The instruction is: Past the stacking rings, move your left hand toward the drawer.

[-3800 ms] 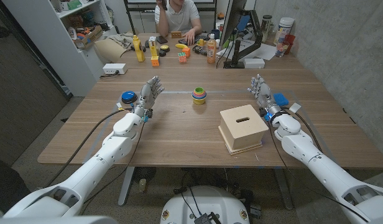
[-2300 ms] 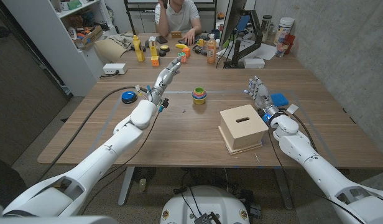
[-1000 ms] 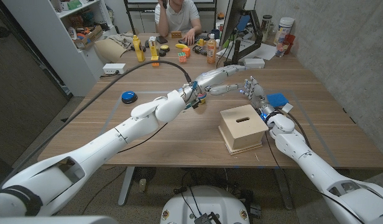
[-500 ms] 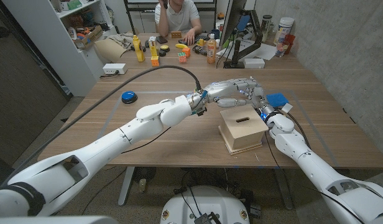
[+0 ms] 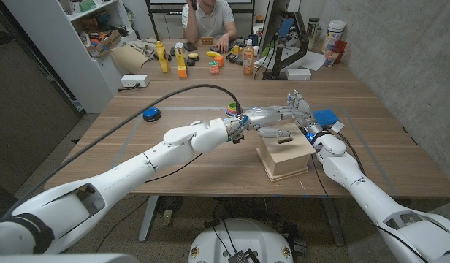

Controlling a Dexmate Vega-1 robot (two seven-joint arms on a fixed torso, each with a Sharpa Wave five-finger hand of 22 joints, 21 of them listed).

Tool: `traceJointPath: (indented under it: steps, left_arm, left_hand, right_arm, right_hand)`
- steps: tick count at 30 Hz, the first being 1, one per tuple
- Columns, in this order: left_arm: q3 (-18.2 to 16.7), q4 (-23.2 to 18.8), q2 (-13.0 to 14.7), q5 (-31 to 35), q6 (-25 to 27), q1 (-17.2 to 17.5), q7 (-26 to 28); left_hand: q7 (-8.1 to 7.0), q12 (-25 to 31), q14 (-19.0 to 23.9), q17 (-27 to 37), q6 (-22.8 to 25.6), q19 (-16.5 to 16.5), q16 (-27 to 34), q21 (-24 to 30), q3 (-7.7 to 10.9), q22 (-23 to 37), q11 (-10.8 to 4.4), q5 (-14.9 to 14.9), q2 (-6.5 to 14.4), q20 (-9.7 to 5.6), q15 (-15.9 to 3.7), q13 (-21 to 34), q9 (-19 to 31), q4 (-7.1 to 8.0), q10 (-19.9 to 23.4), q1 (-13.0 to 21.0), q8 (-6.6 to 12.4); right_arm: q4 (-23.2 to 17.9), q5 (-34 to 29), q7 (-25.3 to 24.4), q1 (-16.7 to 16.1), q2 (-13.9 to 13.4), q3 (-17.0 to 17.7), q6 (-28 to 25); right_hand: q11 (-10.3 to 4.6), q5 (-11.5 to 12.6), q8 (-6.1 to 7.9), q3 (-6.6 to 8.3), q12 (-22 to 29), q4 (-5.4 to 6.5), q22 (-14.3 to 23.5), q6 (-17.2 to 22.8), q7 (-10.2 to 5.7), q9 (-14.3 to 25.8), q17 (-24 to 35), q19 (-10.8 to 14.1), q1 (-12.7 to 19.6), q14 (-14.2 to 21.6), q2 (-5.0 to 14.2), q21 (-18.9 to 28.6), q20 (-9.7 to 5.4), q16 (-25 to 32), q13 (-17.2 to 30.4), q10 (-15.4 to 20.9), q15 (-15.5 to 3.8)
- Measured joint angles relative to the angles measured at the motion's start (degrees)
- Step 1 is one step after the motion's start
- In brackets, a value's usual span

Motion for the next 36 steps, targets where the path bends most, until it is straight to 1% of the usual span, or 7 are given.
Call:
traceJointPath:
  steps: [4, 13, 18, 24, 26, 29, 36]
  left_arm:
    - [0.44, 0.13, 0.04, 0.61, 0.52, -0.07, -0.97]
    - [1.88, 0.49, 0.24, 1.50, 1.19, -0.53, -2.37]
    - [2.18, 0.51, 0.36, 1.71, 1.39, -0.65, -2.85]
    - [2.39, 0.51, 0.41, 2.03, 1.46, -0.77, -3.12]
    - [2.44, 0.51, 0.41, 2.06, 1.45, -0.82, -3.13]
    - [2.49, 0.51, 0.42, 2.12, 1.46, -0.87, -3.15]
    - [2.71, 0.53, 0.26, 2.31, 1.46, -1.08, -3.18]
  left_hand:
    - [0.00, 0.00, 0.00, 0.00, 0.00, 0.00, 0.00, 0.00, -0.21, 0.00, 0.00, 0.00, 0.00, 0.00, 0.00, 0.00, 0.00, -0.21, 0.00, 0.00, 0.00]
    - [0.00, 0.00, -0.20, -0.01, 0.01, -0.01, 0.00, -0.39, -0.39, -0.01, 0.00, 0.00, 0.00, -0.01, -0.20, 0.00, 0.00, -0.05, 0.00, 0.00, 0.00]
    - [0.00, 0.00, -0.19, -0.01, 0.01, -0.35, 0.00, -0.61, -0.53, -0.01, 0.00, 0.00, 0.00, -0.36, -0.20, -0.01, 0.00, 0.10, 0.00, 0.00, 0.00]
    - [0.00, 0.00, -0.19, -0.01, 0.01, -0.35, 0.00, -0.61, -0.53, -0.01, 0.00, 0.00, 0.00, -0.36, -0.20, -0.01, -0.01, 0.10, 0.01, 0.00, 0.00]
    - [0.00, 0.00, -0.19, -0.01, 0.01, -0.35, 0.00, -0.77, -0.53, -0.01, 0.00, 0.00, 0.00, -0.36, -0.20, -0.01, -0.01, 0.10, 0.01, 0.00, 0.00]
    - [0.00, 0.23, -0.49, -0.01, 0.01, -0.35, 0.00, -0.82, -0.53, -0.01, 0.00, 0.00, 0.00, -0.36, 0.10, 0.00, -0.01, 0.10, 0.01, 0.00, 0.01]
    - [0.01, 0.23, -0.78, -0.02, 0.01, -0.33, 0.00, -0.82, -0.53, -0.01, 0.21, 0.00, 0.31, -0.79, -0.20, 0.28, -0.01, 0.10, -0.20, -0.31, 0.01]
  right_arm:
    - [0.09, 0.00, 0.00, 0.00, 0.00, 0.01, 0.00]
    - [0.67, 0.00, 0.24, 0.10, 0.18, 0.02, 0.03]
    - [0.92, 0.02, 0.39, 0.23, 0.28, 0.03, 0.11]
    - [1.28, 0.05, 0.54, 0.44, 0.41, 0.03, 0.21]
    - [1.41, 0.05, 0.60, 0.51, 0.45, 0.03, 0.24]
    - [1.56, 0.06, 0.66, 0.60, 0.51, 0.03, 0.27]
    - [1.99, 0.08, 0.88, 0.77, 0.59, 0.03, 0.39]
  right_hand:
    - [0.00, 0.00, 0.00, 0.00, 0.00, 0.00, 0.00, 0.00, 0.00, 0.00, 0.00, 0.00, 0.00, 0.00, 0.00, -0.21, 0.00, 0.00, 0.00, 0.00, 0.00]
    - [0.00, 0.00, 0.00, 0.00, 0.00, 0.00, 0.00, 0.00, 0.00, 0.00, 0.00, 0.01, 0.00, 0.00, 0.00, -0.42, -0.01, 0.00, 0.00, 0.00, 0.00]
    - [0.00, 0.00, 0.00, 0.00, 0.00, 0.00, 0.00, 0.00, 0.00, 0.00, 0.00, 0.21, 0.00, 0.00, 0.00, -0.42, -0.21, 0.00, 0.00, 0.00, 0.00]
    - [0.00, 0.00, 0.00, 0.00, 0.00, 0.00, 0.00, 0.00, 0.00, 0.00, 0.00, 0.21, 0.00, 0.00, 0.00, -0.63, -0.21, 0.00, 0.00, 0.00, 0.00]
    - [0.00, 0.00, 0.00, -0.18, 0.00, 0.18, 0.00, 0.00, 0.00, 0.00, 0.00, 0.21, 0.00, 0.00, 0.00, -0.63, -0.21, 0.00, 0.00, 0.00, 0.00]
    - [0.00, 0.00, 0.00, -0.19, 0.00, 0.19, 0.00, 0.00, 0.00, 0.00, 0.00, 0.21, 0.00, 0.00, 0.00, -0.63, -0.21, 0.00, 0.00, 0.00, 0.00]
    - [0.00, 0.00, 0.00, -0.19, 0.00, 0.20, 0.00, 0.00, 0.00, 0.00, 0.00, 0.20, 0.00, 0.00, 0.00, -0.85, -0.21, 0.00, 0.00, 0.00, 0.00]
